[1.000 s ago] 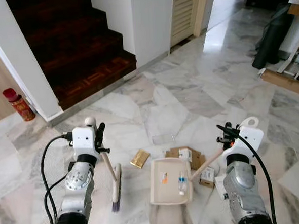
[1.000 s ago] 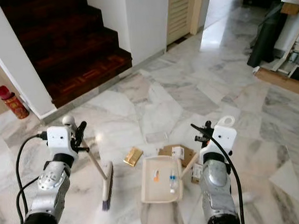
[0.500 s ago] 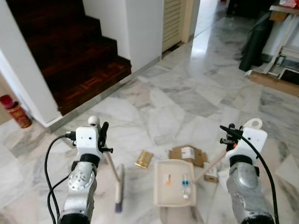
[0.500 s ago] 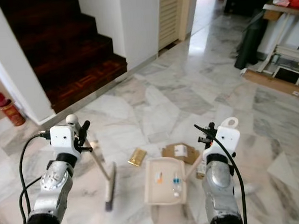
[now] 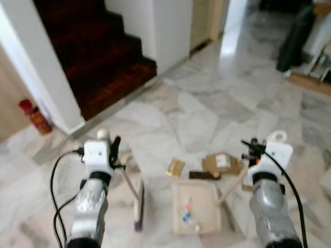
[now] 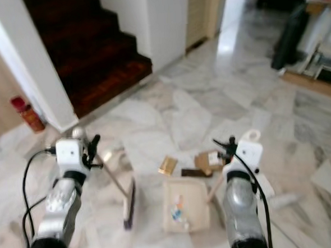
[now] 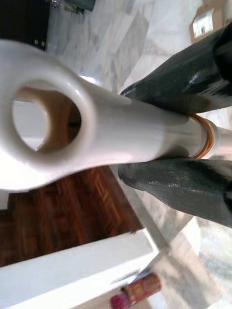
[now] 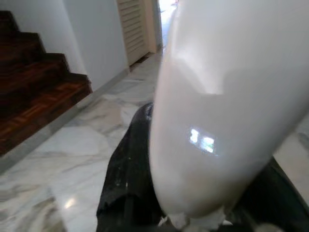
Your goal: Sweep floor
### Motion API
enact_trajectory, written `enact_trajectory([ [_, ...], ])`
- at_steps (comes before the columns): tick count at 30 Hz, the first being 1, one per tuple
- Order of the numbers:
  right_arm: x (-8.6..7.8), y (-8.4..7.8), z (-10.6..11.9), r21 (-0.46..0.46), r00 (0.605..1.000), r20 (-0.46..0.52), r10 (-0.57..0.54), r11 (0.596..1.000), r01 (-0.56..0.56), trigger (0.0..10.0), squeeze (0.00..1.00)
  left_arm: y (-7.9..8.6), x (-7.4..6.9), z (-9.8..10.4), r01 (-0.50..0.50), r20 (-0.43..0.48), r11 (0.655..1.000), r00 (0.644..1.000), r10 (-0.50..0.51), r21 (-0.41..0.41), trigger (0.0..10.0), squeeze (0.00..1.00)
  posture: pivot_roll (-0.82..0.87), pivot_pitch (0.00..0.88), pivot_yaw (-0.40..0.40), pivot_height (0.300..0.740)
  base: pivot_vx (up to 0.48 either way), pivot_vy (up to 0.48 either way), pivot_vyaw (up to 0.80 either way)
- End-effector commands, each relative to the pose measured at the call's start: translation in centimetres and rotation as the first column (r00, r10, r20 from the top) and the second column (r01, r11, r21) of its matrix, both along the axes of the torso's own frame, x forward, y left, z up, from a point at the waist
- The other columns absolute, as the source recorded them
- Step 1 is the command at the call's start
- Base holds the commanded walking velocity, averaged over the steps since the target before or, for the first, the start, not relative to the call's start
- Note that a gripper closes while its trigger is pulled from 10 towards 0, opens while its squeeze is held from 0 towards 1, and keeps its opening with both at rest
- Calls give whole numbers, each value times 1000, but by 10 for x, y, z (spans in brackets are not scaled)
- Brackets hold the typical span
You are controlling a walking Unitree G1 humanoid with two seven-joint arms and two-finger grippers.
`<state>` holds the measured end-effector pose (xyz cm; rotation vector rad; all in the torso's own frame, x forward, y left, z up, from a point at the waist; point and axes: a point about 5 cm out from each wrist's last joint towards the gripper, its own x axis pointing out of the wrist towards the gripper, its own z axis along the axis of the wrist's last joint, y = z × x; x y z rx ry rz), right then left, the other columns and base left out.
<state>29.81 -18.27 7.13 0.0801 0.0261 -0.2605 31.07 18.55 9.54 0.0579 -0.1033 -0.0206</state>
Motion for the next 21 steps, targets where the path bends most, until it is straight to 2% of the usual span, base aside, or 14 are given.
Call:
enact_trajectory([
  [1, 7, -1, 16, 18, 998, 71, -2, 1000, 1, 10000, 0, -5, 6, 15, 13, 55, 1000, 998, -14, 17, 10000, 0, -28, 0, 3, 740, 0, 311, 0],
  [21, 8, 0, 17, 18, 998, 69, 10, 1000, -11, 10000, 0, -5, 5, 15, 3, 54, 1000, 999, -3, 14, 10000, 0, -23, 0, -6, 740, 0, 315, 0],
])
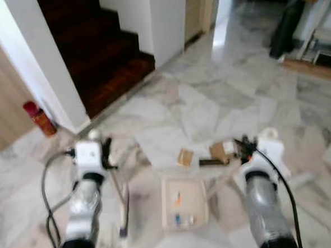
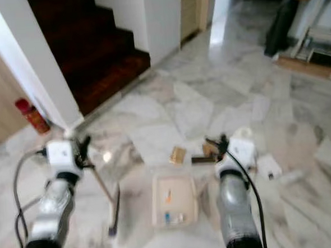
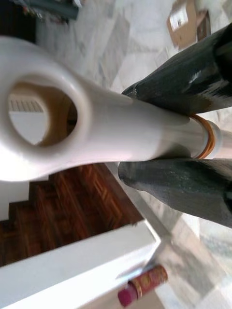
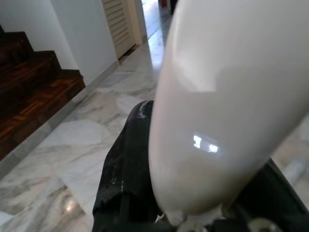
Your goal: Sweep floor
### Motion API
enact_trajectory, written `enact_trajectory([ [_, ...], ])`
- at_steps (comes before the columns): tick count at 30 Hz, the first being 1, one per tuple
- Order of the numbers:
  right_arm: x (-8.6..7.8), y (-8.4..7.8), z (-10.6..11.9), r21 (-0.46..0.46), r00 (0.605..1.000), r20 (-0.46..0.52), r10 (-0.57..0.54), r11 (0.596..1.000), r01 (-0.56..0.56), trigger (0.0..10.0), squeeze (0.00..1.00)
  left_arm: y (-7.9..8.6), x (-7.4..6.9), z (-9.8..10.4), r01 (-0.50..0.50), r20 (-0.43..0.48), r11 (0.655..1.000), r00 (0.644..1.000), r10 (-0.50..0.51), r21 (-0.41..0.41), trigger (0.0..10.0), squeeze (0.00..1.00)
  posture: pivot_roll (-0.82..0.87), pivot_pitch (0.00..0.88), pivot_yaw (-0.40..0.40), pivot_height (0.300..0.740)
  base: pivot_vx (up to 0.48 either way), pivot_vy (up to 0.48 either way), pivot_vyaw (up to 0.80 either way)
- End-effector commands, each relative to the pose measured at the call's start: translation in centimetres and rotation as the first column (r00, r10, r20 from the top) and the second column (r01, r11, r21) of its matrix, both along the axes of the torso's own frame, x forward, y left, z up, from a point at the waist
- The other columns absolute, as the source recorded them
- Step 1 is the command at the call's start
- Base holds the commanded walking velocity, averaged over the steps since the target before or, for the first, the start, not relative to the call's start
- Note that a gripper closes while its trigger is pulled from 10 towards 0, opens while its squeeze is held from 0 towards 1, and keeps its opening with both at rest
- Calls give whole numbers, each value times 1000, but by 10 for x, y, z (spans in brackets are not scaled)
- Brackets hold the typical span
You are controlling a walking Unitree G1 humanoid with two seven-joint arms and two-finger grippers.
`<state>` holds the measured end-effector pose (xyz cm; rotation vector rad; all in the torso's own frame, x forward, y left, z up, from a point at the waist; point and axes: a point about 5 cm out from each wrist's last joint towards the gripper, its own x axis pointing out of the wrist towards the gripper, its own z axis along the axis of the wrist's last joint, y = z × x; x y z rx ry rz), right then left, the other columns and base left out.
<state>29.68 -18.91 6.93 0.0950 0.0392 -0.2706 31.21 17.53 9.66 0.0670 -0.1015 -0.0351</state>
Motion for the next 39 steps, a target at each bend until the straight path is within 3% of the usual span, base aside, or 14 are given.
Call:
enact_trajectory([
  [1, 9, 7, 19, 0, 997, 81, 21, 1000, -21, 10000, 0, 5, 4, 14, -11, 56, 1000, 998, 11, 3, 10000, 0, -23, 0, -6, 740, 0, 311, 0],
  [11, 8, 9, 18, -10, 996, 78, 35, 999, -35, 10000, 0, 5, 3, 15, -6, 56, 1000, 998, 6, 8, 10000, 0, -25, 0, 1, 740, 0, 315, 296],
  [39, 9, 17, 15, 2, 996, 74, 52, 999, -52, 10000, 0, 6, 4, 17, 9, 54, 1000, 998, -10, 22, 10000, 0, -9, 0, 9, 740, 0, 315, 39],
])
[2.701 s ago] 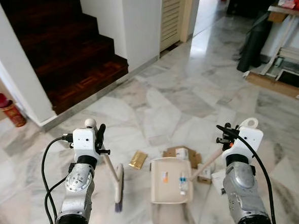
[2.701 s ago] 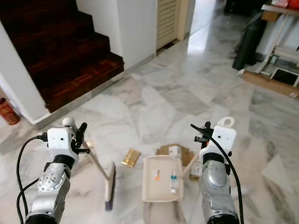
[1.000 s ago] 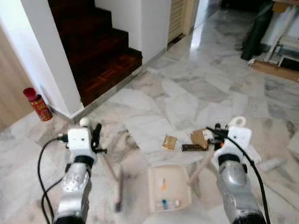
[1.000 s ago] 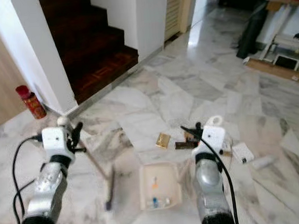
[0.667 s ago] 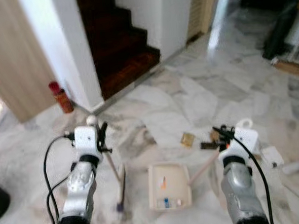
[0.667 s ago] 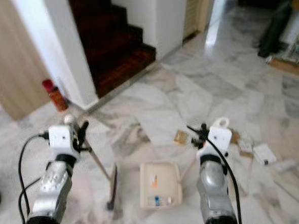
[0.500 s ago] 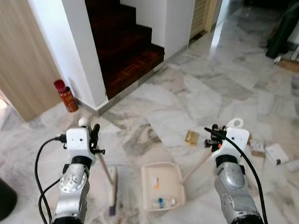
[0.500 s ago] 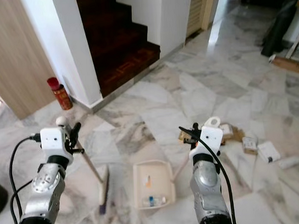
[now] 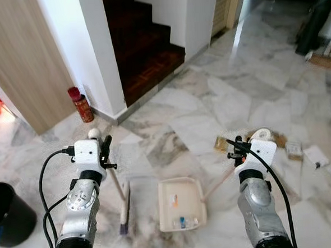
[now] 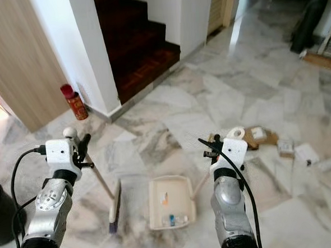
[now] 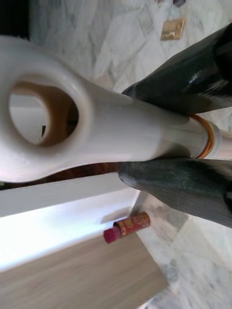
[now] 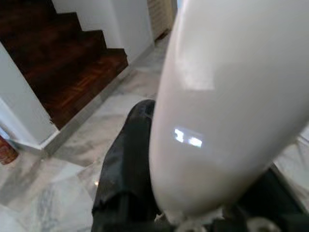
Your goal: Sweep floor
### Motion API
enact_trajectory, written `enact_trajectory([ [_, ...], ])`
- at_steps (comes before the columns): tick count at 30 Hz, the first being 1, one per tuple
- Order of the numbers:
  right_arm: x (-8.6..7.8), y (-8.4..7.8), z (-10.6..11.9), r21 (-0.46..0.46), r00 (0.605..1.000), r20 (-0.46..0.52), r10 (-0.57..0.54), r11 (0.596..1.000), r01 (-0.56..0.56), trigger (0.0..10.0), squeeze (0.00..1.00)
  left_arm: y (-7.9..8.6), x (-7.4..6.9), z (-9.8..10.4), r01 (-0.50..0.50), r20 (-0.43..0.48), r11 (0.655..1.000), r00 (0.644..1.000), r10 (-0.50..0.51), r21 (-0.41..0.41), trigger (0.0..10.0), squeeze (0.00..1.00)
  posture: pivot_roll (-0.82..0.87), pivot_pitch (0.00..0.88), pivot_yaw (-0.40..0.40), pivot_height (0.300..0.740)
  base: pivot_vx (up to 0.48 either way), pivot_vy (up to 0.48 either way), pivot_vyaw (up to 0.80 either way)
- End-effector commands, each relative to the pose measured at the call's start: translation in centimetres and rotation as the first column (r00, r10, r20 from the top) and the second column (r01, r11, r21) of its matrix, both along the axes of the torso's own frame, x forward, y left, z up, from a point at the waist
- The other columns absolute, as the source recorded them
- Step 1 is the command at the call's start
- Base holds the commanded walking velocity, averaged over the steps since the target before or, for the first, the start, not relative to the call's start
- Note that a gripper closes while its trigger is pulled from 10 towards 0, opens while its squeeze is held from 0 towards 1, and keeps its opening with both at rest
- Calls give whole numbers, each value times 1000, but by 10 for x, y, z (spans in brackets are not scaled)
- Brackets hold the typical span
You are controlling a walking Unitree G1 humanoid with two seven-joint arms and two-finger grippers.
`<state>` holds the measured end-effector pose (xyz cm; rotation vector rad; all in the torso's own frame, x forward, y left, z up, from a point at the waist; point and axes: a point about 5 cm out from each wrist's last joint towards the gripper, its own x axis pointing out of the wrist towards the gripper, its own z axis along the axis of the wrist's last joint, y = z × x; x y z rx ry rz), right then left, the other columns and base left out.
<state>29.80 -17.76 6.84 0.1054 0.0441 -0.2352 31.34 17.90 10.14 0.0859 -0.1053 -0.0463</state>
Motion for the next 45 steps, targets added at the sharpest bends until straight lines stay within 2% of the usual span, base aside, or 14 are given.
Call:
enact_trajectory([
  [1, 8, 6, 16, -6, 997, 75, 17, 1000, -16, 10000, 0, 3, 3, 13, -1, 51, 1000, 999, 1, 2, 10000, 0, -9, 0, 9, 740, 0, 311, 569],
  [15, 7, 7, 15, 4, 997, 72, 17, 1000, -17, 10000, 0, 6, 2, 14, -11, 50, 1000, 999, 11, 9, 10000, 0, 3, 0, 10, 740, 0, 315, 73],
  [25, 8, 9, 16, 6, 997, 76, 20, 1000, -20, 10000, 0, 7, 2, 15, -14, 50, 1000, 999, 14, 12, 10000, 0, 8, 0, 13, 740, 0, 314, 720],
  [45, 9, 5, 15, 10, 997, 70, 16, 1000, -17, 10000, 0, 6, 2, 16, -13, 51, 1000, 999, 13, 9, 10000, 0, 12, 0, 11, 740, 0, 315, 0],
])
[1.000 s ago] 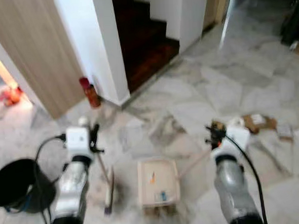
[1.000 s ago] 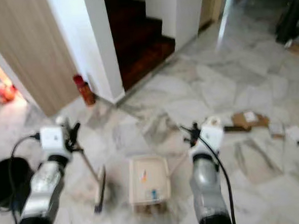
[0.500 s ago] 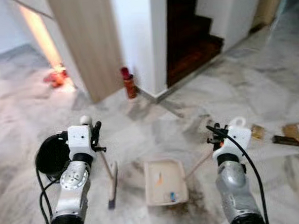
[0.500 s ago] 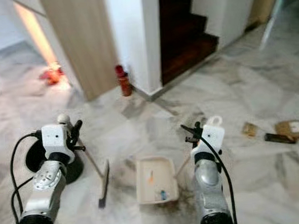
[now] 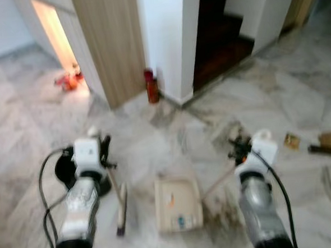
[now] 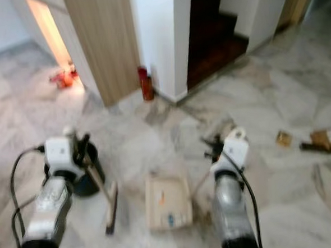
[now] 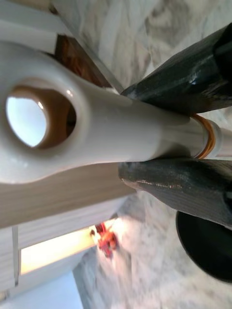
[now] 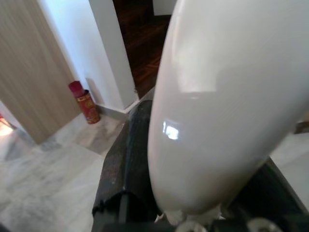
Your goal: Sweep floor
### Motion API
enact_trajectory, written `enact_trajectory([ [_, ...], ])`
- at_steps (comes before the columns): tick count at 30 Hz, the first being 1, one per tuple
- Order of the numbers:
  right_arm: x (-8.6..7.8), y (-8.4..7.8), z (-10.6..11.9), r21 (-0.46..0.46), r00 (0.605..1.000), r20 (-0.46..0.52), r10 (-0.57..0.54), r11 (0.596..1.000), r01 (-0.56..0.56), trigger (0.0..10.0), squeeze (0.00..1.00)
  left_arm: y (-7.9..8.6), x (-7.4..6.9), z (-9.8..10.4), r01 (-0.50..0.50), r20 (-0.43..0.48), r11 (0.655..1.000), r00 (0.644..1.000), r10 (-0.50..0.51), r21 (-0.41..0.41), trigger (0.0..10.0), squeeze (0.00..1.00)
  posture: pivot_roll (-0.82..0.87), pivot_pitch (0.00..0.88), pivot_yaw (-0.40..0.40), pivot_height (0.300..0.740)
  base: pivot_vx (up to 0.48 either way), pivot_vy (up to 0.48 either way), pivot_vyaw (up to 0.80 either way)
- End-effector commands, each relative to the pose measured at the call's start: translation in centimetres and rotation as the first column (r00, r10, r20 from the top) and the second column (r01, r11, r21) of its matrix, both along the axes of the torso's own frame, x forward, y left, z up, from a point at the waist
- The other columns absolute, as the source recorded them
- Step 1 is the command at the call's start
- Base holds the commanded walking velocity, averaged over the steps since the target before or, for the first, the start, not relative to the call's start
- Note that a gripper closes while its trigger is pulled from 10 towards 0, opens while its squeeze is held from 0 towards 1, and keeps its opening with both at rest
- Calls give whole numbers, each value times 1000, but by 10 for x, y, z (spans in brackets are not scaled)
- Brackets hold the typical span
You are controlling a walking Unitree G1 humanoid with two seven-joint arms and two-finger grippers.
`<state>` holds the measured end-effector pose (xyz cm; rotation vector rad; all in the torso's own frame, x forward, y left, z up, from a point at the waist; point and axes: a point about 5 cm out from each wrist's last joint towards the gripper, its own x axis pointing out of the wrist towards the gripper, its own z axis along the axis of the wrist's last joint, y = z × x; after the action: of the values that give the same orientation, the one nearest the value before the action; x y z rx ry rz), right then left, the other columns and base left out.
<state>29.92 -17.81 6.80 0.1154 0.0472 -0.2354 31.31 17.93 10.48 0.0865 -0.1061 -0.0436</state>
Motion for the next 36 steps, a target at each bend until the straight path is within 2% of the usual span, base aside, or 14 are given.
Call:
enact_trajectory([
  [1, 7, 6, 15, -1, 997, 71, 16, 1000, -16, 10000, 0, 6, 2, 12, -10, 50, 1000, 999, 10, 9, 10000, 0, 12, 0, 11, 740, 0, 315, 0],
  [17, 9, 6, 15, -5, 997, 67, 25, 1000, -24, 10000, 0, 4, 3, 13, -3, 52, 1000, 999, 3, 6, 10000, 0, 13, 0, 10, 740, 0, 315, 0],
  [24, 10, 6, 15, -11, 997, 67, 30, 1000, -29, 10000, 0, 2, 3, 13, 1, 60, 1000, 998, -2, 14, 10000, 0, 13, 0, 6, 740, 0, 0, 0],
  [36, 10, 7, 15, -10, 998, 61, 35, 999, -35, 10000, 0, 4, 1, 11, -11, 49, 1000, 999, 10, 19, 10000, 0, 18, 0, 3, 740, 0, 0, 423],
])
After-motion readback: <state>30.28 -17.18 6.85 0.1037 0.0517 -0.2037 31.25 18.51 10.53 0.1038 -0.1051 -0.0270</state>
